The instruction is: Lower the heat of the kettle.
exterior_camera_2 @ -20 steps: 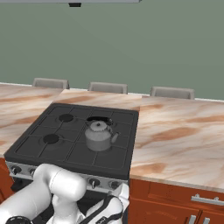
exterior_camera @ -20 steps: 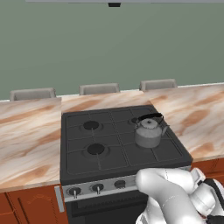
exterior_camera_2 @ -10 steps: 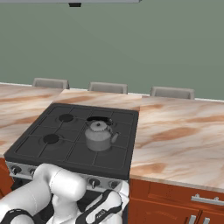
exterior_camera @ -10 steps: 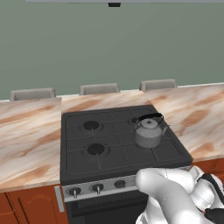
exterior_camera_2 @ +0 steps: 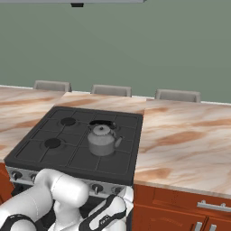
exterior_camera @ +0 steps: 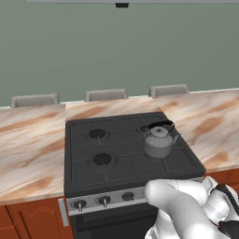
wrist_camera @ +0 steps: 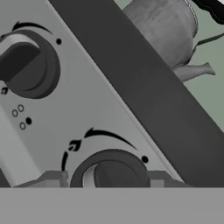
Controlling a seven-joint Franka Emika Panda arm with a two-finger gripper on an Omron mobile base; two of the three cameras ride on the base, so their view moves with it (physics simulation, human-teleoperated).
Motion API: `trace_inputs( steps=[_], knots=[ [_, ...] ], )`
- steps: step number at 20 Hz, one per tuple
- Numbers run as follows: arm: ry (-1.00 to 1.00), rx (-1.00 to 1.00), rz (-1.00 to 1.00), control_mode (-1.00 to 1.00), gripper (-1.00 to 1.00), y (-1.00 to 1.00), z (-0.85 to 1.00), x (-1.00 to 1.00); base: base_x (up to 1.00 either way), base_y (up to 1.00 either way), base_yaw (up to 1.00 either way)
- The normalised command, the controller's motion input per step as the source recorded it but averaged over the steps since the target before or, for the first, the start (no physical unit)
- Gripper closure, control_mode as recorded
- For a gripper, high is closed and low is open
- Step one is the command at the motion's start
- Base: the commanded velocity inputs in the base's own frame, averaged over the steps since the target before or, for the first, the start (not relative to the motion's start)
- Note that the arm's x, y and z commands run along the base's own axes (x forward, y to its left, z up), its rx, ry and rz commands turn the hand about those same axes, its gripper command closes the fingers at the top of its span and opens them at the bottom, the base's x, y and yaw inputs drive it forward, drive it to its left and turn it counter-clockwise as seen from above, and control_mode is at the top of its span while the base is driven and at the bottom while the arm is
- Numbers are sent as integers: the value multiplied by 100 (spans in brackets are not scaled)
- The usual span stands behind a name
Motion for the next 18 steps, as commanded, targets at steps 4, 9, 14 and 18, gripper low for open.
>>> trace_inputs(
  steps=[4, 9, 14, 18],
  knots=[
    [0, 0, 0, -100, 100, -20, -2, 0, 0, 0, 0],
    [0, 0, 0, -100, 100, -18, -1, 0, 0, 0, 0],
    [-2, 0, 0, -100, 100, 0, 0, 0, 0, 0, 0],
    [0, 0, -2, -100, 100, 0, 0, 0, 0, 0, 0]
  ],
)
